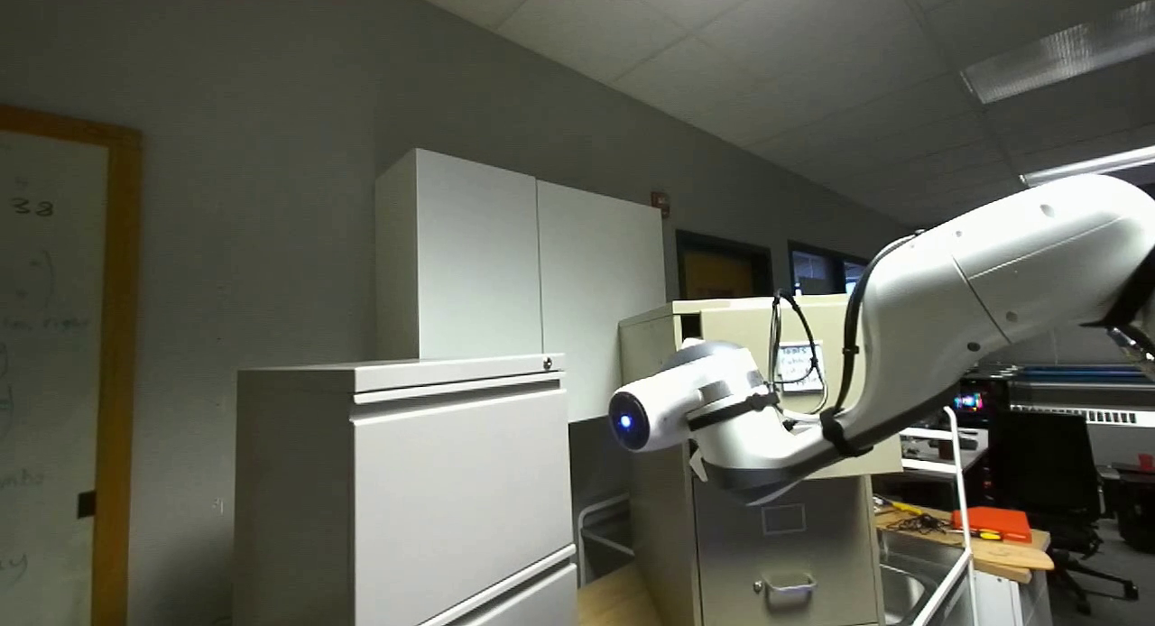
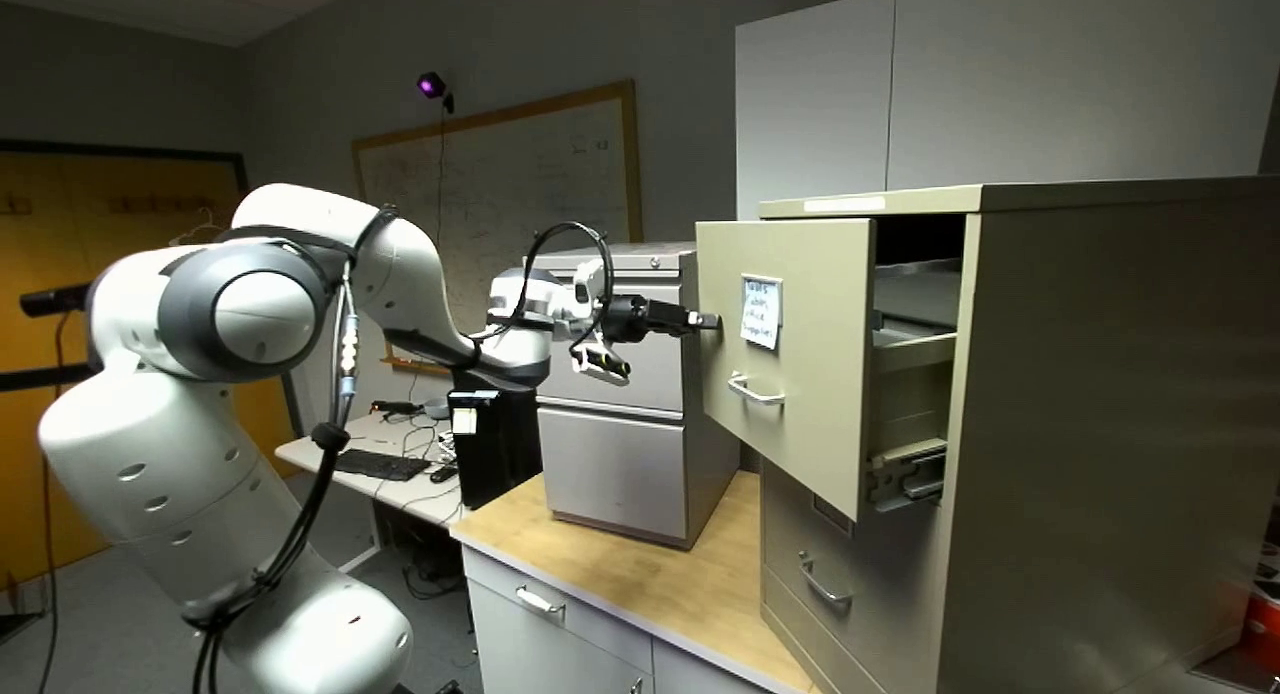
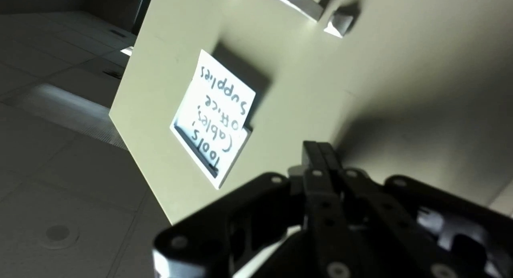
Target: Close the top drawer of the cabinet to the right.
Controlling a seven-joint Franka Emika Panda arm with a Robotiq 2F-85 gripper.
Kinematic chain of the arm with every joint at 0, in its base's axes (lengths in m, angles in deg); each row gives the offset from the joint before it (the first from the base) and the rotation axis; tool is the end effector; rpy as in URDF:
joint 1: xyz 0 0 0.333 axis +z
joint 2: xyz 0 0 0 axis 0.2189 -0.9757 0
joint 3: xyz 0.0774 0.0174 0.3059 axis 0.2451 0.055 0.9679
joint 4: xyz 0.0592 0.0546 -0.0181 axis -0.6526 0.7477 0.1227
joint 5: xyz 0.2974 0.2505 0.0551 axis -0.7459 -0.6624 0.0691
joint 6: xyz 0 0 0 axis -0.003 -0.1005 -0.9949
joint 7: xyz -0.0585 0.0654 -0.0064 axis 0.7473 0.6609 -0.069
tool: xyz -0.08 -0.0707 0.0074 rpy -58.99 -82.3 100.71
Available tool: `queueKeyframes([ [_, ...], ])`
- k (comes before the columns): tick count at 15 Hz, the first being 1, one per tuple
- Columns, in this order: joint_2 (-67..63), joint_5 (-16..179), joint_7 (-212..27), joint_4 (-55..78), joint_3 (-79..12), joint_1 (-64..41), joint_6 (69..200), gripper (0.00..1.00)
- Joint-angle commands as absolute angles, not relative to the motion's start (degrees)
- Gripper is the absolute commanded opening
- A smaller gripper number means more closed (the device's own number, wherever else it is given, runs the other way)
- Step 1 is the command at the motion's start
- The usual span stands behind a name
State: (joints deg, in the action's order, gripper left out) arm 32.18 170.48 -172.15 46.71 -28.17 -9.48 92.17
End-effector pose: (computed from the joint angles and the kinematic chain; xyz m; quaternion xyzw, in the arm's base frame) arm 0.4654 -0.0682 0.5747 0.6144 -0.3351 0.4154 0.5811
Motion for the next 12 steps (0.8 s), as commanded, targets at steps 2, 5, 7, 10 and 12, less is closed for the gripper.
queueKeyframes([
  [2,22.2,170.0,-171.2,37.6,-33.4,-11.2,102.0,0.0],
  [5,19.6,169.3,-171.0,34.3,-34.4,-12.0,104.4,0.0],
  [7,18.1,169.2,-170.7,32.7,-34.8,-12.6,105.2,0.0],
  [10,15.3,169.1,-170.6,29.9,-35.2,-13.5,105.8,0.0],
  [12,13.2,168.7,-170.7,27.9,-35.3,-13.9,106.1,0.0],
])
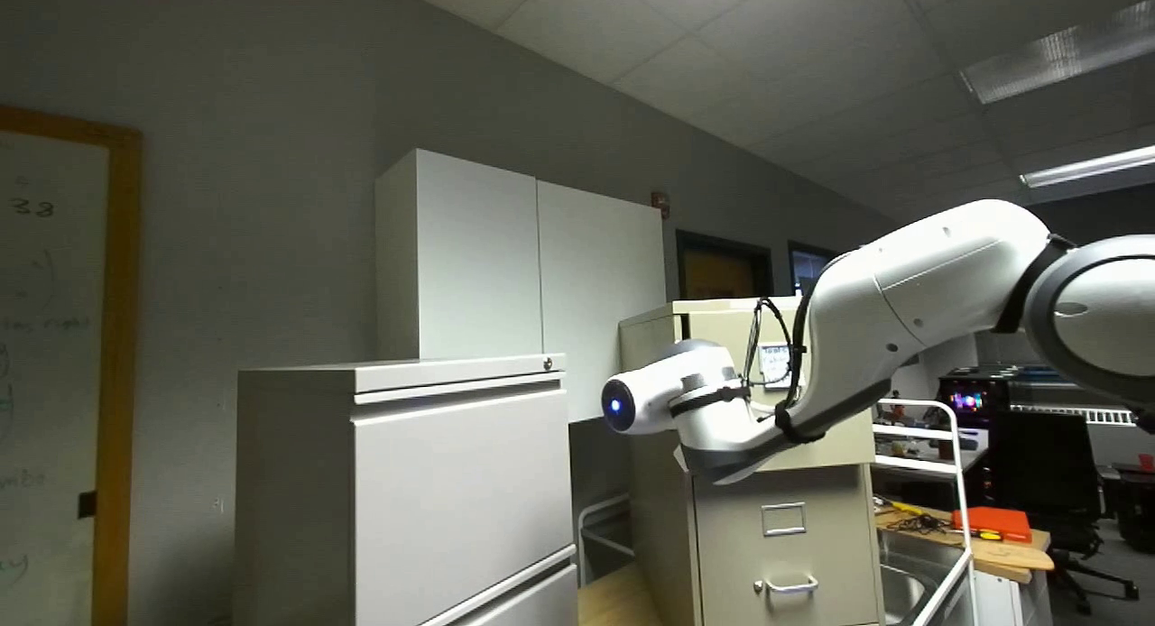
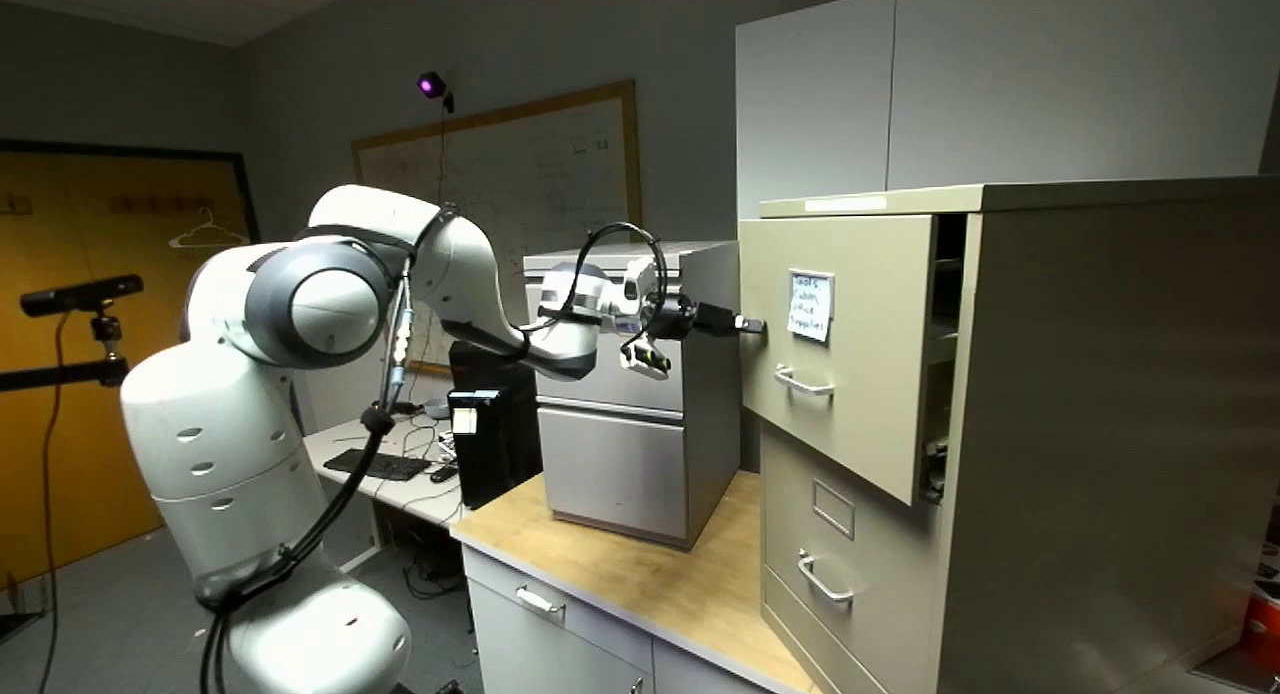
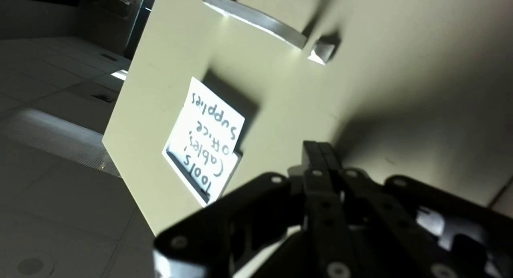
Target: Close the top drawer of the cabinet to the right.
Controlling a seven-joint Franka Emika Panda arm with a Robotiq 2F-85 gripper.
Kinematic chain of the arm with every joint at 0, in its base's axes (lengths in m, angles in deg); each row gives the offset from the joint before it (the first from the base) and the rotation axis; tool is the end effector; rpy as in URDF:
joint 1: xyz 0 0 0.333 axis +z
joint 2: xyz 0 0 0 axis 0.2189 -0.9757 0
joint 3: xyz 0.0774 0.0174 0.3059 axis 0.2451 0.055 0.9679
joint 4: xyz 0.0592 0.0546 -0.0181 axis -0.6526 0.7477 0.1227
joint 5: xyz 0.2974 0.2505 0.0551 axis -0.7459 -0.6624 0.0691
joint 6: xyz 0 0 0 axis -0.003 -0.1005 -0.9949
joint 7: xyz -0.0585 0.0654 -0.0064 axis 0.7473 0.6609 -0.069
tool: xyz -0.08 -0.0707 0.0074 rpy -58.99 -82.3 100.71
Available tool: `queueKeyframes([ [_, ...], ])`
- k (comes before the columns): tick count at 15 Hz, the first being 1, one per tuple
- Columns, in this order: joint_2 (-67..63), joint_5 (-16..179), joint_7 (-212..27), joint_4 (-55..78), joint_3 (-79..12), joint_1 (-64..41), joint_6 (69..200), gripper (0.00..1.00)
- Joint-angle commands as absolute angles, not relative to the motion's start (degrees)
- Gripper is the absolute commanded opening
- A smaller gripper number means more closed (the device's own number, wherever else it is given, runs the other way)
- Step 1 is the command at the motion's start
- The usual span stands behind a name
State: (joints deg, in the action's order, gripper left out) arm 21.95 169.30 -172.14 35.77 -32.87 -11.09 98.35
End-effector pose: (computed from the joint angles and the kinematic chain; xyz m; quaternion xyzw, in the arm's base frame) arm 0.5239 -0.1135 0.5714 0.6302 -0.3564 0.4019 0.5607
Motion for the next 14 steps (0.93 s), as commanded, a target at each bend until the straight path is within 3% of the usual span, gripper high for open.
queueKeyframes([
  [1,12.1,168.5,-170.6,26.8,-35.2,-14.1,106.0,0.0],
  [14,2.0,160.2,-165.3,13.0,-34.2,-16.9,105.1,0.0],
])
